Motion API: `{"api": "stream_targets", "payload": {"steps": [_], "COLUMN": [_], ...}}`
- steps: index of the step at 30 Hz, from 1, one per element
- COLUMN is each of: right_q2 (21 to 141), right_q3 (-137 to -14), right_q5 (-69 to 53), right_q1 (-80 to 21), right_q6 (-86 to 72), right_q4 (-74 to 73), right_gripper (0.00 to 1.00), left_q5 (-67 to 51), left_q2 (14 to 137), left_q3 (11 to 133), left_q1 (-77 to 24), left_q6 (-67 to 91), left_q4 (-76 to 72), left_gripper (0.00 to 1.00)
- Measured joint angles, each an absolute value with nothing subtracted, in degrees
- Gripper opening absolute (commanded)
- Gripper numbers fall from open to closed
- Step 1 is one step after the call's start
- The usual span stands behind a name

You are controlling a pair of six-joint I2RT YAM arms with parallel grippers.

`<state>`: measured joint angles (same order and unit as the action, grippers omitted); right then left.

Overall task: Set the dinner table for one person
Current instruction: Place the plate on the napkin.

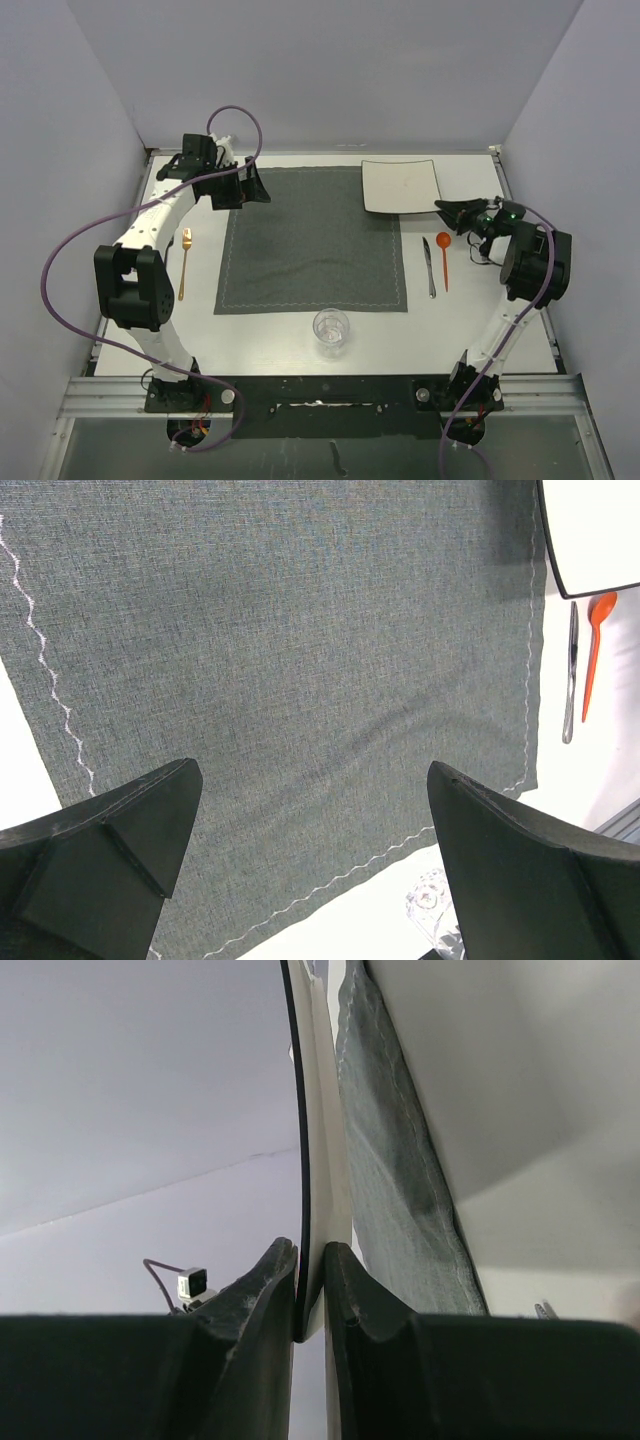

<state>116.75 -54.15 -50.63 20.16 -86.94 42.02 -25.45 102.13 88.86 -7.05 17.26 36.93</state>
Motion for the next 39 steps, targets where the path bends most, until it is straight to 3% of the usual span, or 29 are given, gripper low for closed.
{"api": "stream_targets", "payload": {"steps": [19,39], "right_q2": [113.9,110.0], "right_q3": [-47.5,-45.1], "right_q5": [-46.9,-41.2], "right_q1": [13.7,6.0], "right_q6": [-88.1,-88.1], "right_q4": [46.7,47.9], "right_gripper": [0.00,0.00], "left_q5": [-21.6,-16.6], "left_q2": [101.6,92.3], "left_q3": [88.3,82.1], "left_q1": [-8.3,-8.3], "left_q6": [18.7,20.8], "left_q4": [37.1,36.4], "left_gripper": [0.98,0.98]}}
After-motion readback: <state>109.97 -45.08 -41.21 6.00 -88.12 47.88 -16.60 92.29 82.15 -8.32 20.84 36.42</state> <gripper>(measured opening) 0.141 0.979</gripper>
